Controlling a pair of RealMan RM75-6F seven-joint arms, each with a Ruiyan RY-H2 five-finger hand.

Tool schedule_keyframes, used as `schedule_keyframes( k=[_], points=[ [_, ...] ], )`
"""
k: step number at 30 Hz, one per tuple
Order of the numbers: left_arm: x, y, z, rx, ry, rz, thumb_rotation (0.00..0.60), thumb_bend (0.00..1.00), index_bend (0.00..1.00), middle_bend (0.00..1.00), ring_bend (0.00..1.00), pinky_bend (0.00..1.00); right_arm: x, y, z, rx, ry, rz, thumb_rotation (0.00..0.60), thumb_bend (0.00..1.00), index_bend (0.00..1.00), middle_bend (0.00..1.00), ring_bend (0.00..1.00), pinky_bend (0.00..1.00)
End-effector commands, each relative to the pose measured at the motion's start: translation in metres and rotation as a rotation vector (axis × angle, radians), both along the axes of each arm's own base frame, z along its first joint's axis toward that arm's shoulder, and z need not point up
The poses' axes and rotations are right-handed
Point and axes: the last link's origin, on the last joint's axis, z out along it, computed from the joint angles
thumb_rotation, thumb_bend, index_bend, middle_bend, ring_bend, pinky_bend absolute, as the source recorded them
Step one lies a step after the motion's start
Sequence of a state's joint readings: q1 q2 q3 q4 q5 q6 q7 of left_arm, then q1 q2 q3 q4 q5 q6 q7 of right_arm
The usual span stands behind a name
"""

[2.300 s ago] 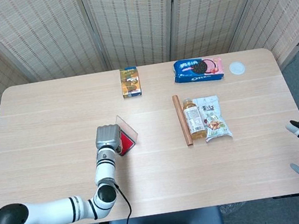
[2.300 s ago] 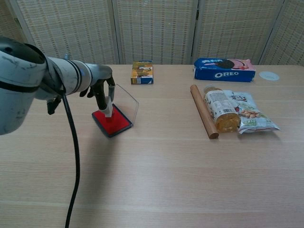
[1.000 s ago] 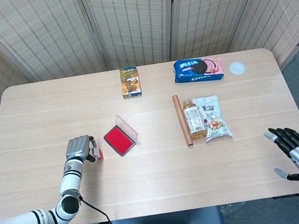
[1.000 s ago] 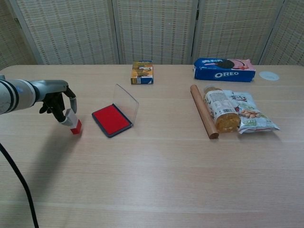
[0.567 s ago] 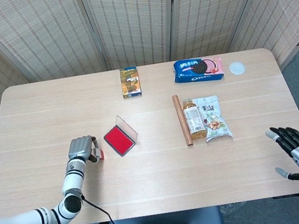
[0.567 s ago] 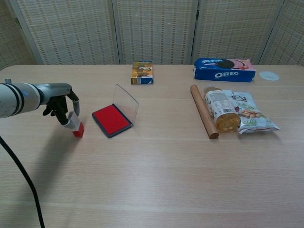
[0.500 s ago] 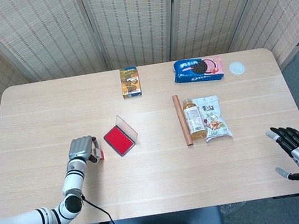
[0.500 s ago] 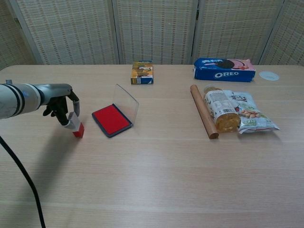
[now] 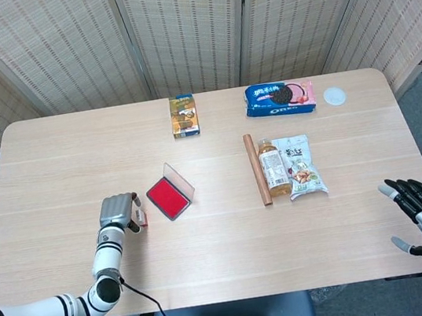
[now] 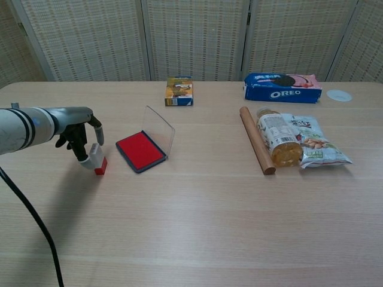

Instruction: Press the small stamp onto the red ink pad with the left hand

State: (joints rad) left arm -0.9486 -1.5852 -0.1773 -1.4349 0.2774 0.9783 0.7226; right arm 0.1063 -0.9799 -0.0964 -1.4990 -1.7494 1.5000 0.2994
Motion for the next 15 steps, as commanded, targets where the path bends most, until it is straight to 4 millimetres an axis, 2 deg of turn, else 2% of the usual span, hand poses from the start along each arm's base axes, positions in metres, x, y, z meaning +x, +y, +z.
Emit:
schedule_keyframes(
  k=[1,6,10,15],
  points=[
    [0.002,-0.001,0.001,0.003,-0.005,-0.003,0.600,0.13,0.38,0.99,0.71,0.77,0.000,0.000,0.001,-0.004,-0.001,0.000,0.600,0.26,0.00,0.00,0.00,0.00],
    [0.014,-0.006,0.020,0.022,-0.011,-0.039,0.600,0.12,0.31,0.93,0.65,0.73,-0.001,0.001,0.002,-0.007,-0.004,-0.001,0.600,0.26,0.00,0.00,0.00,0.00],
    [0.027,-0.020,0.061,0.093,-0.040,-0.097,0.600,0.11,0.23,0.84,0.59,0.70,-0.001,0.001,0.003,-0.012,-0.006,-0.002,0.600,0.26,0.00,0.00,0.00,0.00],
    [0.027,-0.052,0.117,0.187,-0.095,-0.154,0.600,0.11,0.10,0.59,0.43,0.66,-0.001,0.001,0.003,-0.025,-0.006,-0.005,0.600,0.26,0.00,0.00,0.00,0.00]
  ],
)
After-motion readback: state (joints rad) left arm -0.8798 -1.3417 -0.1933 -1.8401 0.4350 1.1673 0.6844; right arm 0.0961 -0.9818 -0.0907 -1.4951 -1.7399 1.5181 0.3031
